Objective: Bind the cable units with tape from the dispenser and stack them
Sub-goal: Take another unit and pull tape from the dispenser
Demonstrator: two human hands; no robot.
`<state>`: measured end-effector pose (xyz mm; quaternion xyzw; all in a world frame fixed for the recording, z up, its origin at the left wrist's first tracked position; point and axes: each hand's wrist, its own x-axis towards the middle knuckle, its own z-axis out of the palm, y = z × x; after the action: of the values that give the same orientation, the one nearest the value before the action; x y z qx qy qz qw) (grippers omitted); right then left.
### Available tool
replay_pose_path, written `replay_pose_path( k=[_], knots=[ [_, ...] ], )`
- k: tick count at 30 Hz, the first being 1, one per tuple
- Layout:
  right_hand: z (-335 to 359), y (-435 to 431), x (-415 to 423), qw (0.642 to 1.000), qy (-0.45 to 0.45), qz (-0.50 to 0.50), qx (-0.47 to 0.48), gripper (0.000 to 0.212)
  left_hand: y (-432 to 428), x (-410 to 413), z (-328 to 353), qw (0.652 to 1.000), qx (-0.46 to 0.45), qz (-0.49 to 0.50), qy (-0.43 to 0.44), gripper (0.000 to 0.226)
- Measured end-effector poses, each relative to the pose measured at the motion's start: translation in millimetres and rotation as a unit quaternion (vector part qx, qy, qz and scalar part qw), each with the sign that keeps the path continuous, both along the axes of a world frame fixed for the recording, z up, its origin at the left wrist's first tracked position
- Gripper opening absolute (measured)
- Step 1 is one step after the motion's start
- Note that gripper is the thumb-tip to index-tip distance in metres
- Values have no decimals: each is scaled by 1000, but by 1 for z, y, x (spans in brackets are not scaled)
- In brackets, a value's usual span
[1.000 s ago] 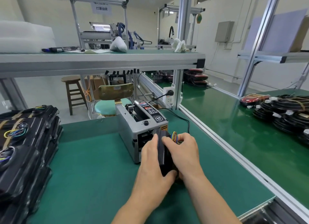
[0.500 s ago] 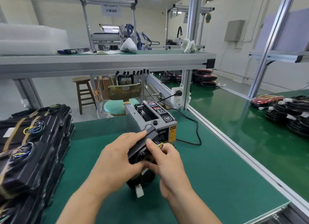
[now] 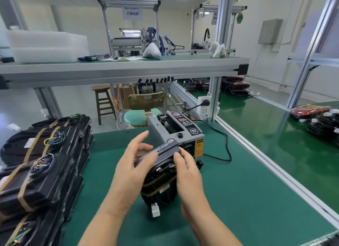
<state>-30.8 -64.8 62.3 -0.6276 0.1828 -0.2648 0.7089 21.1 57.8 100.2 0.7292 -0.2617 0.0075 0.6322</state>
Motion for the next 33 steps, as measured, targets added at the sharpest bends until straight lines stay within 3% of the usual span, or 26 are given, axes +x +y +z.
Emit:
replay_pose_path(
  k=[3,6,11,19,23,27,33],
  knots=[
    [-1,5,0,999,11,-2,-51,36,-17,-5,-12,986,-14,165,4,43],
    [-3,6,1,997,17,-7,-73,35,-23,-7,-17,974,-66,216,30,42],
    [-5,2,1,1000,1,-14,-18,21,-30,-9,-19,974,-73,214,33,44],
    [6,-28,1,989,-31,17,140,26,-38,-2,-17,981,-32,193,-1,24],
    [-7,-50,13,988,24,-62,140,8,-41,2,-17,984,-26,178,6,21],
    [-19,-67,19,982,48,-98,152,21,-39,8,-19,984,-29,174,7,21],
    [-19,-74,25,979,47,-106,165,15,-30,13,-25,983,-37,177,-26,14]
  ],
)
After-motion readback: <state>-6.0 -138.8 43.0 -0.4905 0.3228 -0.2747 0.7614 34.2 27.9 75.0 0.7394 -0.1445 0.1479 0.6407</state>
